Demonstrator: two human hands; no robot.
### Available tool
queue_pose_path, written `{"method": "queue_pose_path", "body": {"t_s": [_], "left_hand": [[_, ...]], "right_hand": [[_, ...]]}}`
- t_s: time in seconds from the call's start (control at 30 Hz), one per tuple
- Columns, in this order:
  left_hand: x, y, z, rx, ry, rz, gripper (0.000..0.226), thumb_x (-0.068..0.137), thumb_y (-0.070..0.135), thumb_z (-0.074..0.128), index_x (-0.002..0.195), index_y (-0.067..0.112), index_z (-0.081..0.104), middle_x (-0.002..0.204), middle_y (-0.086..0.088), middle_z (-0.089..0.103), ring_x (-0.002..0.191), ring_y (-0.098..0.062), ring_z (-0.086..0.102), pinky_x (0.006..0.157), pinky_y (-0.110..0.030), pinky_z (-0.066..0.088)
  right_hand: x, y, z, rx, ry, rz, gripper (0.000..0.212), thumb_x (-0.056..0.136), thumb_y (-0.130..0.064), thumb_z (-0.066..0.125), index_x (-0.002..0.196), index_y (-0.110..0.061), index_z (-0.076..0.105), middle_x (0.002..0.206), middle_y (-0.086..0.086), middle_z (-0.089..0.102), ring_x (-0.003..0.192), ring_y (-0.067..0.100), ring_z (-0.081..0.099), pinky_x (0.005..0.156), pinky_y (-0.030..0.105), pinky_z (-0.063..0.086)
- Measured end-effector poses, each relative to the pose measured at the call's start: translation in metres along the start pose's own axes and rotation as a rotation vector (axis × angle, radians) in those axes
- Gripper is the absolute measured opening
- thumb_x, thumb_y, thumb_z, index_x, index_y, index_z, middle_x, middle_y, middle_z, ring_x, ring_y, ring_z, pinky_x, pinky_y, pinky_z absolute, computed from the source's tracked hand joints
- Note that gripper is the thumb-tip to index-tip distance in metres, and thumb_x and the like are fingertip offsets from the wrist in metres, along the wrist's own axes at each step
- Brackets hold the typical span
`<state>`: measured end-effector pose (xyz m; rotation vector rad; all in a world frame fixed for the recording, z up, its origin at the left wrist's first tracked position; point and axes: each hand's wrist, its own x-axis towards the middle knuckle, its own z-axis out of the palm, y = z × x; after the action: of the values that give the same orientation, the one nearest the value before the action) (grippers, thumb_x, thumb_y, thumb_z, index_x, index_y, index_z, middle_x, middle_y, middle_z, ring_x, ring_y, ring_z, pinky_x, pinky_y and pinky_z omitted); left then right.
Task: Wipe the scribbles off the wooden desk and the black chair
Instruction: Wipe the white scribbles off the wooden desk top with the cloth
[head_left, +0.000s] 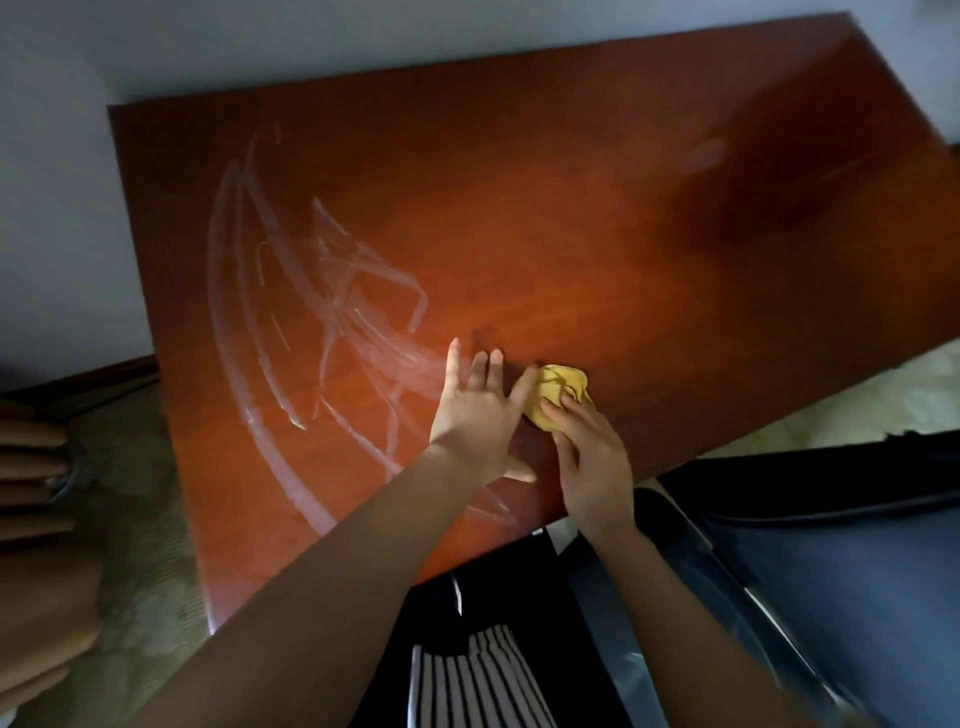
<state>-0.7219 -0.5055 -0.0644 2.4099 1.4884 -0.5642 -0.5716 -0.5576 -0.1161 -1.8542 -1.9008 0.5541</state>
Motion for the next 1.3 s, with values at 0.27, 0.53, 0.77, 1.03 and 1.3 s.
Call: {"method": "queue_pose_path", "body": {"t_s": [0.27,0.53,0.77,1.03,1.3], "left_hand": [[0.008,-0.007,-0.011,-0.015,0.089,0.025,0.112,0.071,0.082,0.044,0.149,0.018,-0.004,0.138,-0.016,0.042,0.131,-0.031,0.039,0.108,-0.063,-0.012],[0.027,-0.021,-0.025,-0.139,0.088,0.003,0.087,0.086,0.067,0.040,0.150,0.019,0.009,0.124,-0.004,0.056,0.121,-0.023,0.049,0.115,-0.045,0.014],[0.009,-0.036,-0.016,-0.237,0.248,-0.010,0.061,0.088,0.053,0.053,0.137,0.017,0.046,0.124,-0.003,0.062,0.128,-0.025,0.047,0.113,-0.052,0.011],[-0.039,-0.044,0.002,-0.304,0.253,-0.120,0.057,0.097,0.046,0.038,0.148,0.023,0.028,0.152,0.000,0.031,0.144,-0.024,0.018,0.114,-0.054,-0.006],[-0.135,-0.055,0.050,-0.259,0.194,-0.117,0.074,0.093,0.057,0.036,0.151,0.024,0.005,0.159,0.000,-0.002,0.146,-0.021,-0.003,0.115,-0.056,-0.005]], "right_hand": [[0.041,0.025,-0.016,-0.194,-0.013,-0.228,0.032,0.091,-0.016,0.048,0.114,-0.017,0.069,0.120,0.004,0.065,0.111,0.029,0.058,0.091,0.041,0.048],[0.137,0.027,-0.025,-0.197,-0.038,-0.370,0.037,0.092,-0.018,0.040,0.114,-0.016,0.070,0.116,0.007,0.066,0.108,0.032,0.059,0.093,0.041,0.046],[0.195,0.009,-0.023,-0.154,-0.086,-0.250,0.040,0.085,0.007,0.056,0.118,-0.014,0.065,0.121,0.006,0.062,0.105,0.032,0.054,0.091,0.041,0.046],[0.134,-0.014,0.003,-0.085,-0.033,-0.039,0.040,0.090,0.000,0.054,0.123,-0.020,0.062,0.125,0.002,0.061,0.106,0.032,0.052,0.090,0.031,0.036],[0.007,-0.043,0.018,-0.094,0.024,0.109,0.041,0.095,-0.004,0.050,0.131,-0.023,0.057,0.129,-0.001,0.058,0.110,0.028,0.046,0.089,0.034,0.040]]}}
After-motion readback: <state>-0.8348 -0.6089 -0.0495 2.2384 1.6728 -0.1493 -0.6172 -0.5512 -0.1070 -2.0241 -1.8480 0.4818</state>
